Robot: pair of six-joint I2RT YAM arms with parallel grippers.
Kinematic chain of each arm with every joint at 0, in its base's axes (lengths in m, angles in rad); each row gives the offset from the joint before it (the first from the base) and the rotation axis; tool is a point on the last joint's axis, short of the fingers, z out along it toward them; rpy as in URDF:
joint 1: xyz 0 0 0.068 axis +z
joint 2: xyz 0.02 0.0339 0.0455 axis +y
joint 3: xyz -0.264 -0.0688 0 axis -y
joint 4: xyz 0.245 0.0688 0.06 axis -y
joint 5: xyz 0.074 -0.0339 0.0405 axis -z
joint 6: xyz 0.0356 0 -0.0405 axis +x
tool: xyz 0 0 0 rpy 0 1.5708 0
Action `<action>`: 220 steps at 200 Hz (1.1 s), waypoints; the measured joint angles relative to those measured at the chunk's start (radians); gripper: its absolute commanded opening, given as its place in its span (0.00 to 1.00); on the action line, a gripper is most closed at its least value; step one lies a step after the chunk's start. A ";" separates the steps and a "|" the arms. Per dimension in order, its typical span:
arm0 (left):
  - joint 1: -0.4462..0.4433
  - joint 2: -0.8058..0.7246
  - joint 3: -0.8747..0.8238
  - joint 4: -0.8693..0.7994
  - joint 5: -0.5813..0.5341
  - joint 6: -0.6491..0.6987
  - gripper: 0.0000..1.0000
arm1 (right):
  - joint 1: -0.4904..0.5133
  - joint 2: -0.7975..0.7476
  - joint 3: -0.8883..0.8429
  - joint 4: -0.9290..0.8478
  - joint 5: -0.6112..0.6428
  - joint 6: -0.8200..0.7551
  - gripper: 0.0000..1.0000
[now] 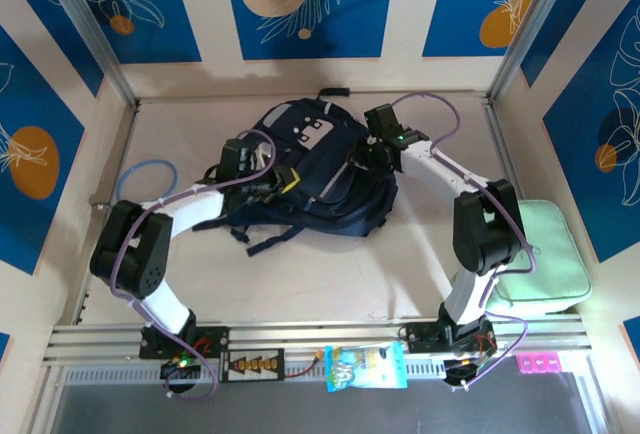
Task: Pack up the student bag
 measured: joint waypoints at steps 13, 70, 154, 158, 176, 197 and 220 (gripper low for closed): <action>-0.010 0.030 0.021 0.021 0.000 -0.025 0.00 | -0.013 0.005 0.013 0.001 0.002 -0.011 0.42; -0.058 0.095 0.072 0.080 -0.027 -0.119 0.00 | -0.026 -0.232 -0.083 -0.087 0.051 -0.050 0.62; -0.084 0.114 0.087 0.112 -0.057 -0.190 0.00 | 0.356 -0.399 -0.235 -0.150 0.269 0.093 0.42; -0.084 0.114 0.087 0.112 -0.057 -0.194 0.00 | 0.366 -0.391 -0.235 -0.146 0.282 0.095 0.41; -0.085 0.114 0.089 0.111 -0.058 -0.195 0.00 | 0.409 -0.338 -0.224 -0.128 0.346 0.118 0.37; -0.085 0.114 0.092 0.108 -0.058 -0.196 0.00 | 0.435 -0.236 -0.186 -0.116 0.404 0.130 0.37; -0.087 0.114 0.092 0.107 -0.061 -0.196 0.00 | 0.438 -0.150 -0.153 -0.097 0.441 0.137 0.36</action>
